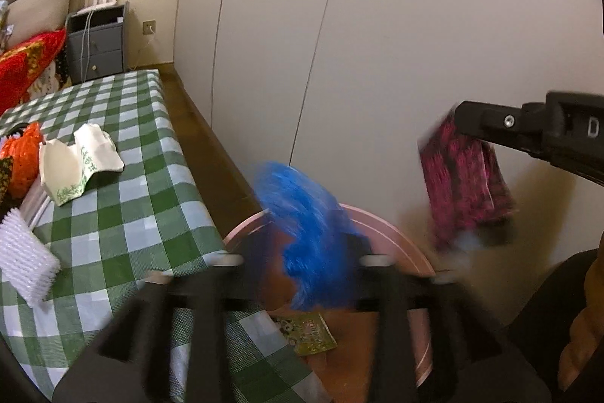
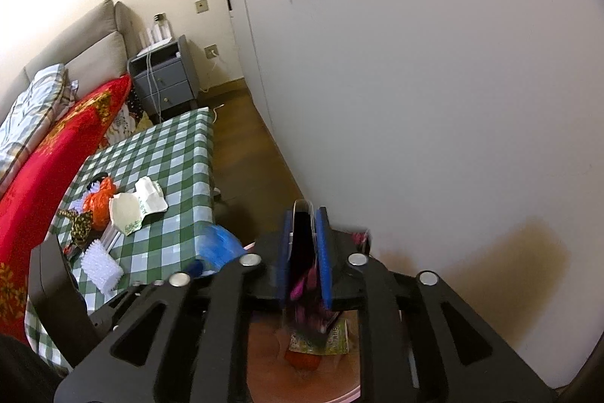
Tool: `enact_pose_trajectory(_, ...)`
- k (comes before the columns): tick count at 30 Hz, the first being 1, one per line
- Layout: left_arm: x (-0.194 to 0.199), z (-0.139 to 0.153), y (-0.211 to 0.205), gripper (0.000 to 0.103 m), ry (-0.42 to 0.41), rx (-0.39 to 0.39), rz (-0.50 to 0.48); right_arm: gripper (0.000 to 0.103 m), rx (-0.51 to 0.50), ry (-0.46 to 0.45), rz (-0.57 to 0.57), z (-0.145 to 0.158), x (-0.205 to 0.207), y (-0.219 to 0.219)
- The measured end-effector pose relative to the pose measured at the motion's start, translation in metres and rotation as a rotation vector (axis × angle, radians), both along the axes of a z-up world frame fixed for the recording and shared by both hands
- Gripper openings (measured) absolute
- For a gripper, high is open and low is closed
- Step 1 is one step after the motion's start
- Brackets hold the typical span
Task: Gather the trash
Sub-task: 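Open both tools to drop the blue bag and wrapper into the bucket, then move both tools back to the table toward the white foam net and floral cloth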
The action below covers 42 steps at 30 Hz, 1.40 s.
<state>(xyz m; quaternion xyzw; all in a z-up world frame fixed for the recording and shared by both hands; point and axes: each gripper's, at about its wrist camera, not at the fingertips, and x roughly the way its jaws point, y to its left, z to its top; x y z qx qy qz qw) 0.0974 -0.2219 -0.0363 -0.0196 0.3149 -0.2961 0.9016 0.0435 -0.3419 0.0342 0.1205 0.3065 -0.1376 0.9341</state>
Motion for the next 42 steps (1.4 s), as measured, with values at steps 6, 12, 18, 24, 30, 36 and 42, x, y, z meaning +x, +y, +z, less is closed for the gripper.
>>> enact_pose_trajectory(6, 0.001, 0.003, 0.012, 0.047, 0.01, -0.023, 0.027, 0.04, -0.005, -0.012, -0.011, 0.002, -0.003, 0.0)
enact_pose_trajectory(12, -0.003, 0.009, 0.027, 0.047, -0.003, -0.024, 0.052, 0.04, -0.014, -0.034, -0.007, 0.005, -0.008, 0.003)
enact_pose_trajectory(18, -0.012, 0.019, 0.046, 0.047, -0.026, -0.027, 0.088, 0.04, -0.017, -0.043, 0.018, 0.006, -0.013, 0.013)
enact_pose_trajectory(24, -0.018, 0.025, 0.073, 0.047, -0.035, -0.034, 0.141, 0.04, -0.02, -0.057, 0.043, 0.006, -0.017, 0.024)
enact_pose_trajectory(30, -0.019, 0.029, 0.092, 0.047, -0.041, -0.029, 0.197, 0.04, -0.032, -0.071, 0.09, 0.004, -0.018, 0.041)
enact_pose_trajectory(36, -0.018, 0.028, 0.111, 0.046, -0.041, -0.022, 0.253, 0.039, -0.025, -0.089, 0.139, 0.002, -0.015, 0.056)
enact_pose_trajectory(42, -0.014, 0.025, 0.136, 0.042, -0.035, -0.015, 0.326, 0.033, -0.005, -0.109, 0.206, -0.003, -0.003, 0.076)
